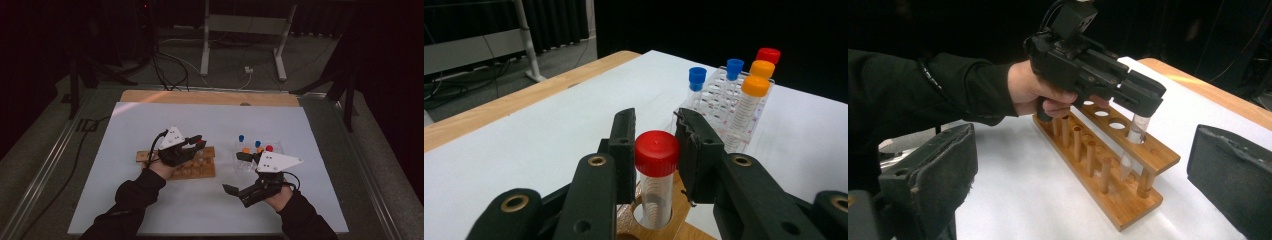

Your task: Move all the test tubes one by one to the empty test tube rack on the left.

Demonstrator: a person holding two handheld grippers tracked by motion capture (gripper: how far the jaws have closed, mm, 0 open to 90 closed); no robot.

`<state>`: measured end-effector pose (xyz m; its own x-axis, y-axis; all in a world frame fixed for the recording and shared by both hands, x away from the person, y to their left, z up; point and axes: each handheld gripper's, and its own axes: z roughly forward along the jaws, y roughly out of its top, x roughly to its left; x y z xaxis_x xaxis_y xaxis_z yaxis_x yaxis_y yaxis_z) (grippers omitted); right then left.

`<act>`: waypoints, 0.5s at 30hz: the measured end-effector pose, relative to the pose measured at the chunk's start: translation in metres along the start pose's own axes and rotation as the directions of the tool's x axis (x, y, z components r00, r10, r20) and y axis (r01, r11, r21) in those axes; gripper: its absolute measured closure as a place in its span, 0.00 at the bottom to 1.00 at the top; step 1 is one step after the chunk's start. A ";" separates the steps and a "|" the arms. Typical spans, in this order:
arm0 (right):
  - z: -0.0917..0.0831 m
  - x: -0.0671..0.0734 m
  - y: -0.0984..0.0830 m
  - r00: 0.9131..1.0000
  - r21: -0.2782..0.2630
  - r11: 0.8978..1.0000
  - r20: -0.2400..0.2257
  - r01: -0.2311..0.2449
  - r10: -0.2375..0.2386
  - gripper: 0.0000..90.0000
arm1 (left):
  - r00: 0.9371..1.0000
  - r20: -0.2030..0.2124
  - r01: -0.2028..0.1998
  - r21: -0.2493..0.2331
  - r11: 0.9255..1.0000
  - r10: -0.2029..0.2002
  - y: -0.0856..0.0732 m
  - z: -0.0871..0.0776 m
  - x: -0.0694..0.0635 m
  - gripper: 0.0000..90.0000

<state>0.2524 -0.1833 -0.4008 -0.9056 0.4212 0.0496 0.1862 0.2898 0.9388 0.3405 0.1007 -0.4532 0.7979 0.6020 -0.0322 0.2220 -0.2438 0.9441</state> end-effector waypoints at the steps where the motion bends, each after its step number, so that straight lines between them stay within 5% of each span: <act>1: 0.000 0.000 0.000 1.000 0.000 1.000 0.000 0.000 0.000 0.00 | 1.000 -0.003 -0.001 0.001 1.000 0.001 0.000 0.000 0.000 0.80; 10: -0.004 -0.001 0.000 1.000 -0.008 1.000 -0.004 -0.001 0.001 0.00 | 1.000 -0.003 -0.002 0.008 1.000 0.002 0.001 0.001 -0.001 0.80; 15: -0.007 -0.001 0.002 1.000 -0.016 1.000 -0.008 0.002 -0.002 0.00 | 0.999 0.017 0.042 0.001 0.999 -0.042 0.004 -0.001 0.004 0.75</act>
<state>0.2513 -0.1891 -0.3970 -0.9089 0.4139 0.0506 0.1785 0.2764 0.9443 0.3439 0.1026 -0.4492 0.7974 0.5986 -0.0772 0.2555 -0.2188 0.9417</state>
